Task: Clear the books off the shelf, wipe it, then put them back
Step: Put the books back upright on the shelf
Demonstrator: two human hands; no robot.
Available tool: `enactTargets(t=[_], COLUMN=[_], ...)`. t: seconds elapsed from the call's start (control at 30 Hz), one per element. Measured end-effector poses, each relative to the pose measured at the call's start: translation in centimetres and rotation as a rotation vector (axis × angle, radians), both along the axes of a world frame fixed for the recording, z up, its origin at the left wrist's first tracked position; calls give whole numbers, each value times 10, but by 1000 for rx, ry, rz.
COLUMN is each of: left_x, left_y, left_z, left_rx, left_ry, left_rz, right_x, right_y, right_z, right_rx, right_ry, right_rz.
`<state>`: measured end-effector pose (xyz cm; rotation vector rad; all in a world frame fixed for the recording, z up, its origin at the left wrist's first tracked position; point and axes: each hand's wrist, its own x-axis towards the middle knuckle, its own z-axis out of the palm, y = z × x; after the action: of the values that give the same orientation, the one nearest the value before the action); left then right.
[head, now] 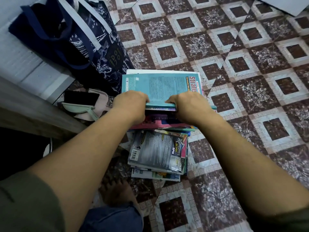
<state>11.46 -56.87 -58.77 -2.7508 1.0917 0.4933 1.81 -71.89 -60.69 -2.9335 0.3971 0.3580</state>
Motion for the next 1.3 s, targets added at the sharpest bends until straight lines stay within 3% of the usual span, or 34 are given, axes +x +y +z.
enactTargets(t=[0.13, 0.3, 0.47, 0.6, 0.77, 0.97, 1.13, 1.2, 1.3], left_x=[-18, -35, -63, -94, -107, -106, -99, -87, -63], left_y=[12, 30, 49, 102, 197, 320, 386, 400, 412], left_z=[-8, 27, 87, 123, 170, 237, 274, 261, 219], left_rx=[-136, -415, -95, -40, 16, 88, -88, -154, -188], left_ry=[-167, -189, -27, 59, 105, -277, -743, -827, -815], left_rz=[-99, -184, -219, -179, 63, 314, 477, 521, 594], right_x=[-11, -50, -89, -102, -88, -36, 37, 67, 101], right_y=[12, 39, 58, 95, 166, 251, 319, 340, 363], right_z=[19, 62, 122, 155, 175, 208, 239, 236, 212], right_rx=[-125, -145, -113, -36, 53, 98, 5, 1, 19], right_ry=[-76, -274, -88, 6, -57, -371, -985, -1040, -941], right_rz=[10, -45, 30, 136, 362, 618, 697, 711, 764])
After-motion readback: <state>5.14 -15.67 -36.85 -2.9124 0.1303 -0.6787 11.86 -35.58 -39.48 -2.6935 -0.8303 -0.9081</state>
